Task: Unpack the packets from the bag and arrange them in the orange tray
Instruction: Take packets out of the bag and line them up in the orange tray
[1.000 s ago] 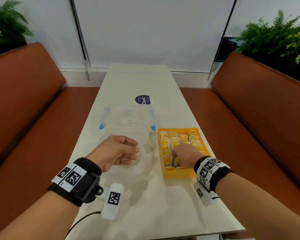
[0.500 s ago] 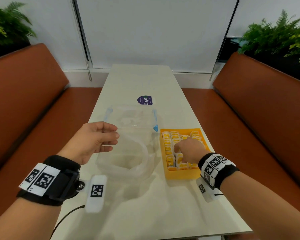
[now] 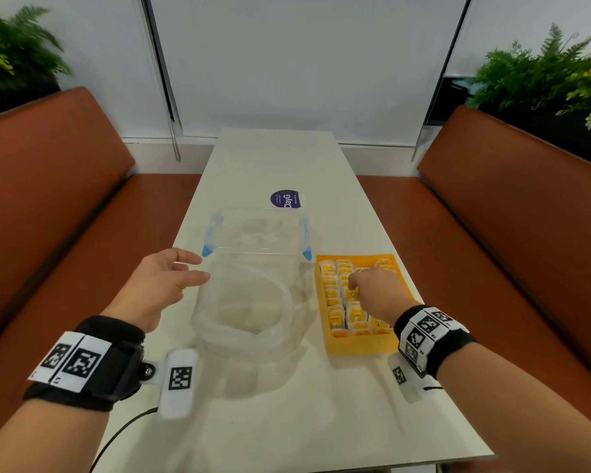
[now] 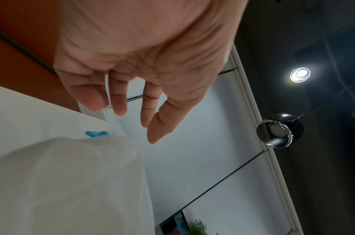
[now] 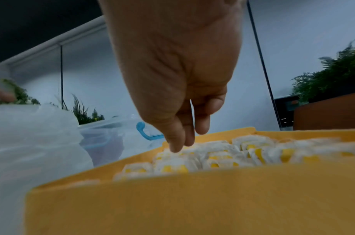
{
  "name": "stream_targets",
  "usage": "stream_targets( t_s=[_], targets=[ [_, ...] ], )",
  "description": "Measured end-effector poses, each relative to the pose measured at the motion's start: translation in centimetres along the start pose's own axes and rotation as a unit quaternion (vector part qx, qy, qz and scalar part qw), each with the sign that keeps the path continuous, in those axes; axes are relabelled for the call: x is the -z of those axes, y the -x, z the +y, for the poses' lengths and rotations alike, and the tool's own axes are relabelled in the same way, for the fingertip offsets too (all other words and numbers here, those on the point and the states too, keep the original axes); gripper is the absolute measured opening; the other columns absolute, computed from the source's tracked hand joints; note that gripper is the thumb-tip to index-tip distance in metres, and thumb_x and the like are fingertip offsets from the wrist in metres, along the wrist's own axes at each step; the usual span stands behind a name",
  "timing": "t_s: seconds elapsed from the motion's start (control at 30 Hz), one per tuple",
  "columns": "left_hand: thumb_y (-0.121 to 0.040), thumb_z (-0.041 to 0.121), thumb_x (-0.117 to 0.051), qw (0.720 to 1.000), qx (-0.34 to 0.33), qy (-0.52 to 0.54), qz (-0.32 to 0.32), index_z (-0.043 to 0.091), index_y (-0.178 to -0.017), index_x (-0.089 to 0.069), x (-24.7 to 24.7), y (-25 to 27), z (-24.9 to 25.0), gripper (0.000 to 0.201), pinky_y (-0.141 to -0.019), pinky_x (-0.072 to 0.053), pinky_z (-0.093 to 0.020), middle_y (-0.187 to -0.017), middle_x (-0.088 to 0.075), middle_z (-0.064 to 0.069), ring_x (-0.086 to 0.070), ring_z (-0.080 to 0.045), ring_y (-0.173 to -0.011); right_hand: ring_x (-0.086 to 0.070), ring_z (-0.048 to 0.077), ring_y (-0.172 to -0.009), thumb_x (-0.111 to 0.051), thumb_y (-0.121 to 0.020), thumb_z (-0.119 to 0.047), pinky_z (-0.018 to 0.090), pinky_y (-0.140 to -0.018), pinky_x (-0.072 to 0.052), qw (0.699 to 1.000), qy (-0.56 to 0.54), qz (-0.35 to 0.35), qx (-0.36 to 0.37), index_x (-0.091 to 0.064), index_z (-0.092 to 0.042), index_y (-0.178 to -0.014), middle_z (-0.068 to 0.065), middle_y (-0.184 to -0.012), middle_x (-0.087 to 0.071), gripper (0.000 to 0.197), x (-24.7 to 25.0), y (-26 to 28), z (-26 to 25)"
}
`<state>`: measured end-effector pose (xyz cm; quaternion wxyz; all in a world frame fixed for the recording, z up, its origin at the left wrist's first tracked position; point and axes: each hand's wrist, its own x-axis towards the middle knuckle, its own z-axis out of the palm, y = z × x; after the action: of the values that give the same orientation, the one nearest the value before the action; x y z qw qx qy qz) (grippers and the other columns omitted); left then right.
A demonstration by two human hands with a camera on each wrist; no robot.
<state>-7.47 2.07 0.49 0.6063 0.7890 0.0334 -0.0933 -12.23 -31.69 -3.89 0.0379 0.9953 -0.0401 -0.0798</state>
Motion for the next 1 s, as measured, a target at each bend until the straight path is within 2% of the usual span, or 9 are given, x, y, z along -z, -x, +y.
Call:
stream_targets(
  t_s=[0.13,0.2,0.27,0.4,0.57,0.73,0.83,0.93,1.0],
  targets=[
    [-0.079,0.004,-0.073,0.999,0.022,-0.029,-0.011,0.015,-0.094,-0.066,-0.3,-0.1,-0.6,0.019,-0.073,-0.039,-0.033,-0.114,-0.052,-0.011,-0.048,-0.022,-0.098,-0.061,0.019,-0.089,-0.052,-0.092,-0.013,0.028,-0.068,-0.049,0.997,-0.071,0.012,0.020,-0.064,-0.021,-0.102,-0.001,-0.098,-0.065,0.018,1.3,0.7,0.1],
    [-0.079,0.004,-0.073,0.999,0.036,-0.032,-0.024,0.018,-0.093,-0.068,-0.4,0.0,-0.8,0.020,-0.080,-0.039,-0.037,-0.117,-0.051,-0.009,-0.049,-0.023,-0.105,-0.059,0.015,-0.082,-0.061,-0.088,-0.018,0.021,-0.063,-0.045,0.989,-0.129,-0.038,0.060,-0.068,-0.020,-0.097,-0.007,-0.088,-0.063,0.012,1.6,1.7,-0.2],
    [-0.079,0.005,-0.073,0.998,0.045,-0.035,-0.037,0.020,-0.095,-0.069,-0.6,0.1,-0.8,0.022,-0.084,-0.039,-0.040,-0.119,-0.051,-0.007,-0.048,-0.023,-0.111,-0.055,0.013,-0.078,-0.069,-0.083,-0.024,0.017,-0.057,-0.039,0.982,-0.143,-0.091,0.084,-0.069,-0.019,-0.100,-0.009,-0.081,-0.056,0.018,1.4,2.6,-0.8],
    [-0.078,0.006,-0.075,0.997,0.052,-0.037,-0.048,0.022,-0.094,-0.069,-0.9,0.0,-0.8,0.024,-0.081,-0.041,-0.040,-0.116,-0.053,-0.006,-0.051,-0.022,-0.106,-0.059,0.016,-0.086,-0.070,-0.082,-0.031,0.025,-0.065,-0.042,0.986,-0.117,-0.083,0.085,-0.068,-0.019,-0.103,-0.004,-0.090,-0.063,0.024,0.3,2.7,-1.8],
    [-0.077,0.007,-0.077,0.996,0.057,-0.041,-0.055,0.024,-0.093,-0.070,-0.9,0.0,-1.0,0.024,-0.078,-0.044,-0.039,-0.108,-0.060,-0.008,-0.055,-0.024,-0.105,-0.064,0.019,-0.092,-0.065,-0.085,-0.022,0.033,-0.078,-0.054,0.987,-0.125,-0.070,0.075,-0.070,-0.019,-0.095,-0.001,-0.099,-0.068,0.011,-0.2,2.3,-1.9],
    [-0.076,0.004,-0.076,0.996,0.055,-0.042,-0.053,0.021,-0.094,-0.070,-0.8,0.2,-1.2,0.025,-0.075,-0.046,-0.039,-0.094,-0.057,-0.004,-0.055,-0.023,-0.093,-0.064,0.018,-0.093,-0.062,-0.086,-0.017,0.033,-0.080,-0.054,0.985,-0.147,-0.061,0.062,-0.070,-0.019,-0.097,-0.001,-0.098,-0.070,0.013,0.0,2.7,-1.4],
    [-0.076,-0.001,-0.075,0.996,0.056,-0.041,-0.050,0.019,-0.094,-0.070,-0.8,0.3,-1.2,0.027,-0.071,-0.048,-0.036,-0.090,-0.054,-0.004,-0.056,-0.021,-0.088,-0.061,0.018,-0.093,-0.059,-0.088,-0.012,0.028,-0.075,-0.049,0.990,-0.134,-0.037,0.037,-0.069,-0.019,-0.098,-0.001,-0.100,-0.067,0.016,1.0,3.3,0.2],
    [-0.077,-0.005,-0.072,0.996,0.053,-0.042,-0.051,0.016,-0.095,-0.070,-0.8,0.3,-1.2,0.028,-0.071,-0.050,-0.036,-0.084,-0.048,-0.004,-0.054,-0.020,-0.080,-0.056,0.014,-0.079,-0.064,-0.085,-0.010,0.020,-0.062,-0.041,0.992,-0.102,-0.078,0.009,-0.064,-0.022,-0.079,-0.005,-0.084,-0.060,0.014,1.6,4.2,2.0],
    [-0.077,-0.006,-0.071,0.996,0.053,-0.042,-0.050,0.015,-0.095,-0.070,-0.8,0.2,-1.3,0.028,-0.072,-0.051,-0.038,-0.083,-0.048,-0.004,-0.054,-0.021,-0.080,-0.054,0.012,-0.077,-0.068,-0.084,-0.011,0.021,-0.064,-0.039,0.991,-0.074,-0.114,0.000,-0.068,-0.018,-0.087,-0.007,-0.080,-0.057,0.008,1.5,4.8,2.6]
  ],
)
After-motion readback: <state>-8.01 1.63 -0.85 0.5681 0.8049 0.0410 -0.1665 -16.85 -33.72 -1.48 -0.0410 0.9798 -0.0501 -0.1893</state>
